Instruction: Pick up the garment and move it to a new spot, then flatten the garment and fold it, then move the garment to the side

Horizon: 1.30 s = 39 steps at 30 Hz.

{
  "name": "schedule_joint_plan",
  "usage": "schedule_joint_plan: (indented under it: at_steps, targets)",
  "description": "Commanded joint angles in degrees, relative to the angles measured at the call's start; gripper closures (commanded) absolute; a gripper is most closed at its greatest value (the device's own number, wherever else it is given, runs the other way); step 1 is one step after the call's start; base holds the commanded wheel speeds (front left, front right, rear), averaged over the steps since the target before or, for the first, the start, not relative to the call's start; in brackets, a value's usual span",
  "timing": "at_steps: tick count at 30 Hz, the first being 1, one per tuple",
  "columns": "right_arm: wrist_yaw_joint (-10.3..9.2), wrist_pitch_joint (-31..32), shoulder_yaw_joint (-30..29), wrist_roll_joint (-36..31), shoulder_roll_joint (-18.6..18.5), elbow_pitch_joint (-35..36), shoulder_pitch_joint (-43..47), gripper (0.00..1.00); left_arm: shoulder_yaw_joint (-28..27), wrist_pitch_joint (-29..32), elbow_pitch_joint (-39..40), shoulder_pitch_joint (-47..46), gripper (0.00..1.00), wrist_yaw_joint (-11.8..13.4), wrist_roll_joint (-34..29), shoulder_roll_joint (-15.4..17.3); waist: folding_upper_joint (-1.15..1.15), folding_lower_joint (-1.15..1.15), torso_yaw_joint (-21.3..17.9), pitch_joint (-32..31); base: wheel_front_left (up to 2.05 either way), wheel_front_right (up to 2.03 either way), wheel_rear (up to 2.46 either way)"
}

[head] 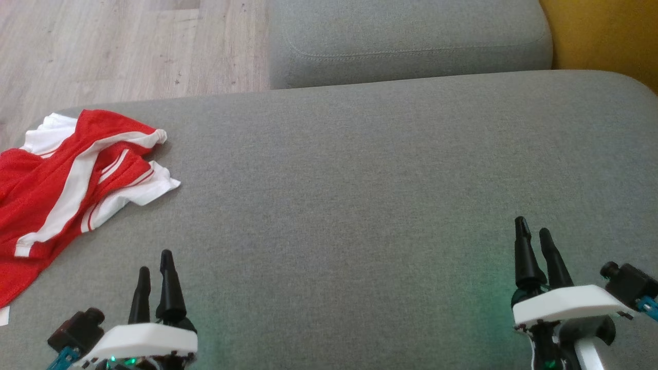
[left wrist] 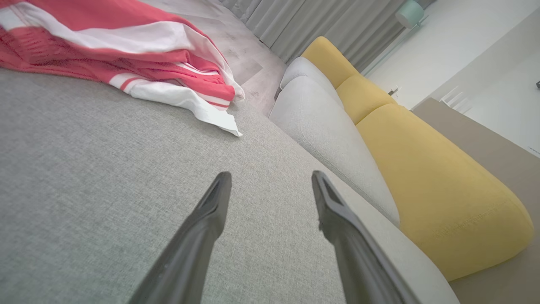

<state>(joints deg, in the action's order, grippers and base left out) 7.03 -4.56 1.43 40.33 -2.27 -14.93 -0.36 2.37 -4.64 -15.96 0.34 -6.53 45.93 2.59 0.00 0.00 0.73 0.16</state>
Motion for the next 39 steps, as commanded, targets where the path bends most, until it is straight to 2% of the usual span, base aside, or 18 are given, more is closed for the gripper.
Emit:
schedule_joint_plan:
  at_steps: [1,24,39]
  targets:
    - [0.26,-0.9,1.2,-2.5,-0.4,2.3,-1.4,0.0,-0.4,-0.9,2.3,-1.3,0.0,-0.1,-2.3,0.8,0.0,0.0,0.0,0.0,0.0,0.0,0.0]
    - [0.34,-4.7,3.2,-18.9,-0.5,2.2,-1.0,0.0,-0.2,-4.6,1.4,-0.4,0.0,-0.2,-18.1,1.3,0.0,0.0,0.2,0.0,0.0,0.0,0.0]
    - [0.39,-7.2,2.2,-25.8,-0.5,0.9,-0.5,0.0,-1.0,-7.1,-2.3,-0.1,0.0,0.3,-28.0,2.1,0.0,0.0,0.3,-0.4,0.0,0.0,0.0]
